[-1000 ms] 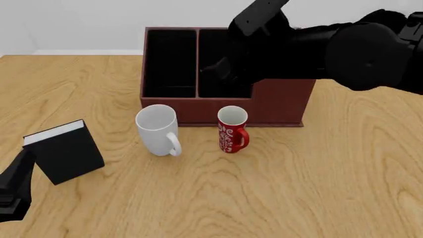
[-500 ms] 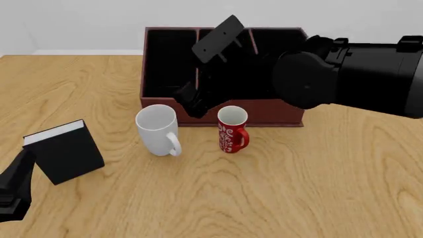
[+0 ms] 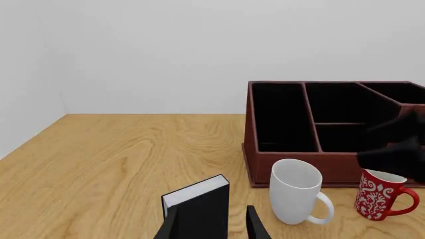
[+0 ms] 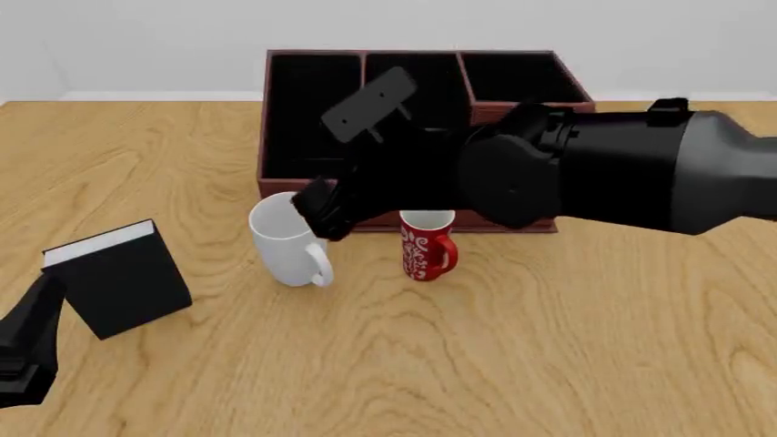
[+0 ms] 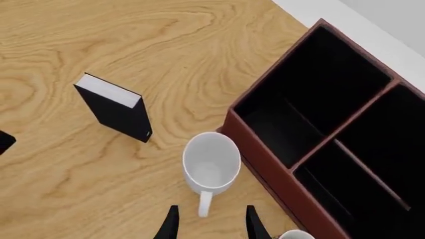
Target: Pick up the white mug and place it to the right of the caddy.
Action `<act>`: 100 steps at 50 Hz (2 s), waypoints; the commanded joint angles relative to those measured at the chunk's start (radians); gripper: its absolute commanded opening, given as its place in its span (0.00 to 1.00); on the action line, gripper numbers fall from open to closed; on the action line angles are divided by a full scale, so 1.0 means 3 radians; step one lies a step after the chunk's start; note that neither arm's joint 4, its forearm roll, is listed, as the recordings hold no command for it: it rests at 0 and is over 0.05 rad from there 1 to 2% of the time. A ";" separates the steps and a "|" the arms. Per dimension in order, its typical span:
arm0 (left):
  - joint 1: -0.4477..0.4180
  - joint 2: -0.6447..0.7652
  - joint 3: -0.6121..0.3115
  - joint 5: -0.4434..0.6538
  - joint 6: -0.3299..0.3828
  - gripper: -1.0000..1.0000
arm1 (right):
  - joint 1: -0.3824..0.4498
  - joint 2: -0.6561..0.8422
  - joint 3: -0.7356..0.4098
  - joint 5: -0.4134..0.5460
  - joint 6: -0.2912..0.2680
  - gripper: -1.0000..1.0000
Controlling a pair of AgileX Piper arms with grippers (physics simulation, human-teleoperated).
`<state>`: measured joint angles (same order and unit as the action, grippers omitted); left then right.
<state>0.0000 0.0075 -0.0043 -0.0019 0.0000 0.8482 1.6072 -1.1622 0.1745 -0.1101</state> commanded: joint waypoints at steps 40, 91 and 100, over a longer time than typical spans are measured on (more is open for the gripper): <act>0.0000 0.0000 0.0000 0.0000 0.0000 1.00 | 0.0010 0.0612 0.0104 -0.0284 0.0408 1.00; 0.0000 0.0000 0.0000 0.0000 0.0000 1.00 | 0.0025 0.1066 -0.0036 -0.0368 0.0559 0.00; 0.0000 0.0000 0.0000 0.0000 0.0000 1.00 | 0.0053 0.1097 -0.0053 -0.0359 0.0548 0.00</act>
<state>0.0000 0.0075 -0.0043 -0.0019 0.0000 0.8549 1.9182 -1.1704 0.0653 0.0560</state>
